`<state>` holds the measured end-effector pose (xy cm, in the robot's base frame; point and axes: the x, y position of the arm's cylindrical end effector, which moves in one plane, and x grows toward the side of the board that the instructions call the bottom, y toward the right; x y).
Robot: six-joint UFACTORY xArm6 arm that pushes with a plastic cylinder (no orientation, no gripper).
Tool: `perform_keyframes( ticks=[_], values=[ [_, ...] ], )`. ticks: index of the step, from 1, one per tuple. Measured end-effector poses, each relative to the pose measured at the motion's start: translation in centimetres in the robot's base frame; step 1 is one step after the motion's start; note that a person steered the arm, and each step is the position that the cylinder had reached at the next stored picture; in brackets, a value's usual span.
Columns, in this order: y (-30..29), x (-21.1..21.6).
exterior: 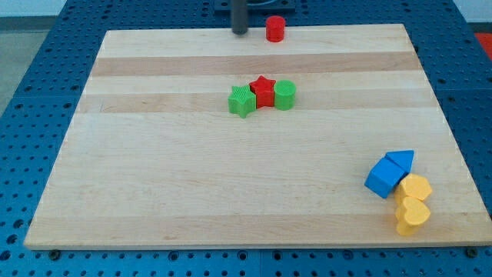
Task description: Adjust the red circle at the top center of the board
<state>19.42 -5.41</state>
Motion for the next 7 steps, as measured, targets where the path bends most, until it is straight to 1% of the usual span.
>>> perform_keyframes(
  ticks=[1, 2, 3, 4, 5, 6, 7],
  values=[
    [-2.3, 4.8],
    [0.6, 10.7],
    [9.8, 12.5],
    [16.0, 11.0],
    [20.1, 6.6],
    [20.6, 1.7],
    [18.2, -0.2]
  ],
)
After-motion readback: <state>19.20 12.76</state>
